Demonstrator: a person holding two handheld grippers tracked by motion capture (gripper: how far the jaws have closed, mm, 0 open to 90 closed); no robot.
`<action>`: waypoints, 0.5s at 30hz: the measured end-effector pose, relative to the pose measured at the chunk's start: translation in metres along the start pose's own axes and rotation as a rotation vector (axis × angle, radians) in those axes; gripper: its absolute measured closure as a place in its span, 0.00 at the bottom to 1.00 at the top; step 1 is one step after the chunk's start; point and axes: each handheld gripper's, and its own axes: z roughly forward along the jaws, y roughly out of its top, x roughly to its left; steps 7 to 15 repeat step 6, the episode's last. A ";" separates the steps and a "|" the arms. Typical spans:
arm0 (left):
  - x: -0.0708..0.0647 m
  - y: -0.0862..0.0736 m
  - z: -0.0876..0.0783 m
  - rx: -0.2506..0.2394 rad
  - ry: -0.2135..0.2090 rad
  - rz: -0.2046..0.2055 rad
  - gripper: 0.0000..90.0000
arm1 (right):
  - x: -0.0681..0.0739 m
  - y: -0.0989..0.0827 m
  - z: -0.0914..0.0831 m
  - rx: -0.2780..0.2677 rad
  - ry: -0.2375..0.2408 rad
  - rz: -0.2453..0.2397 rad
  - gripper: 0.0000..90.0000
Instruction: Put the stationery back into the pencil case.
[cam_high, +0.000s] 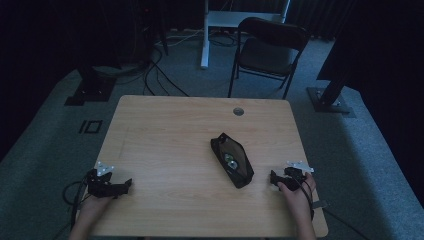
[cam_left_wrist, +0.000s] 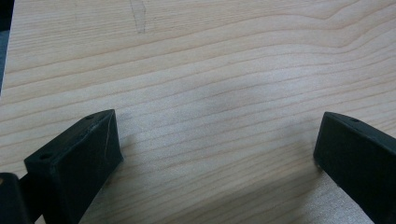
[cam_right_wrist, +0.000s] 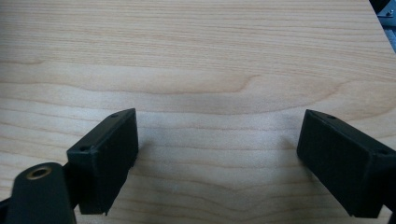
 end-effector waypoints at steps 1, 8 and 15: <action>0.000 0.000 0.000 0.000 0.000 0.000 0.01 | 0.000 0.000 0.000 0.000 0.002 -0.001 0.13; 0.000 0.000 0.000 0.000 0.000 0.000 0.01 | 0.001 0.000 0.000 0.002 0.015 -0.013 0.13; 0.000 0.000 0.000 0.000 0.000 0.000 0.01 | 0.001 0.000 0.000 0.002 0.015 -0.013 0.13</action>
